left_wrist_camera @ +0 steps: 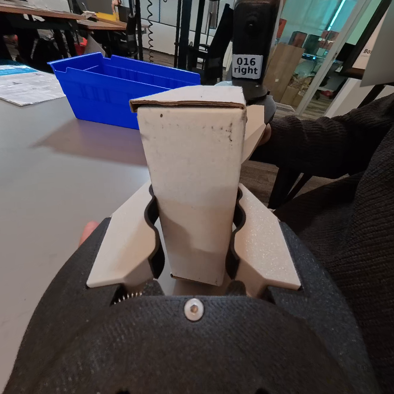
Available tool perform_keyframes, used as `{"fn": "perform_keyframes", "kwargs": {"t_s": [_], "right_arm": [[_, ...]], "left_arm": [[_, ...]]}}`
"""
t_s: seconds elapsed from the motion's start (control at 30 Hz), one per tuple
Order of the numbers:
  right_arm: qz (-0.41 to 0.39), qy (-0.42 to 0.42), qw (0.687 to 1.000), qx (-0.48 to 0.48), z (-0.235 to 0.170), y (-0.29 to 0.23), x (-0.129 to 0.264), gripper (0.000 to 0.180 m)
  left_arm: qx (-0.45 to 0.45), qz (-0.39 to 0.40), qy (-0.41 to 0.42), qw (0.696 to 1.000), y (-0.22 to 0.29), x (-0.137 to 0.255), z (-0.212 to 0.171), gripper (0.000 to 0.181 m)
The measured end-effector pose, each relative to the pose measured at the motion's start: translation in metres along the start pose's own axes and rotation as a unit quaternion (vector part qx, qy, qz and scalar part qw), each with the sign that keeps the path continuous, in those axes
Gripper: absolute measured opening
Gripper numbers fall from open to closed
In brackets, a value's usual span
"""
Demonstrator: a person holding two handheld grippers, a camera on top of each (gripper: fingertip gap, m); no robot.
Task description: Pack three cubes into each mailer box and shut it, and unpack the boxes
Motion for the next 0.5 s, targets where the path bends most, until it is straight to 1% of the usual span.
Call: {"fn": "perform_keyframes", "kwargs": {"t_s": [0.1, 0.23, 0.3, 0.33, 0.4, 0.5], "right_arm": [[0.011, -0.014, 1.0, -0.009, -0.005, -0.001, -0.004, 0.064], [0.008, -0.008, 1.0, 0.0, 0.002, -0.003, -0.003, 0.063], [-0.004, -0.004, 1.0, 0.004, 0.005, -0.002, -0.002, 0.063], [-0.015, -0.001, 1.0, 0.011, 0.008, 0.0, 0.0, 0.063], [-0.038, 0.018, 0.999, 0.02, 0.018, 0.004, 0.008, 0.063], [-0.089, 0.084, 0.992, 0.034, 0.05, 0.014, 0.035, 0.063]], "left_arm": [[-0.001, -0.001, 0.0, 1.0, 0.0, 0.0, 0.0, 0.068], [0.003, -0.006, 0.009, 1.0, 0.001, 0.001, 0.003, 0.068], [0.004, 0.002, 0.022, 1.0, 0.0, 0.002, 0.005, 0.067], [0.006, 0.016, 0.032, 0.999, -0.003, 0.003, 0.008, 0.07], [0.015, 0.031, 0.051, 0.998, -0.008, 0.007, 0.012, 0.084], [0.05, 0.03, 0.088, 0.994, -0.015, 0.016, 0.021, 0.085]]}}
Point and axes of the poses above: each gripper's, where its closed fingertips meet, x back along the fingers, z out of its top, y = z × x across the jaws, the point moved 4 cm from there along x, back along the fingers, and after that the axes turned 2 degrees about z, right-handed, at the moved point
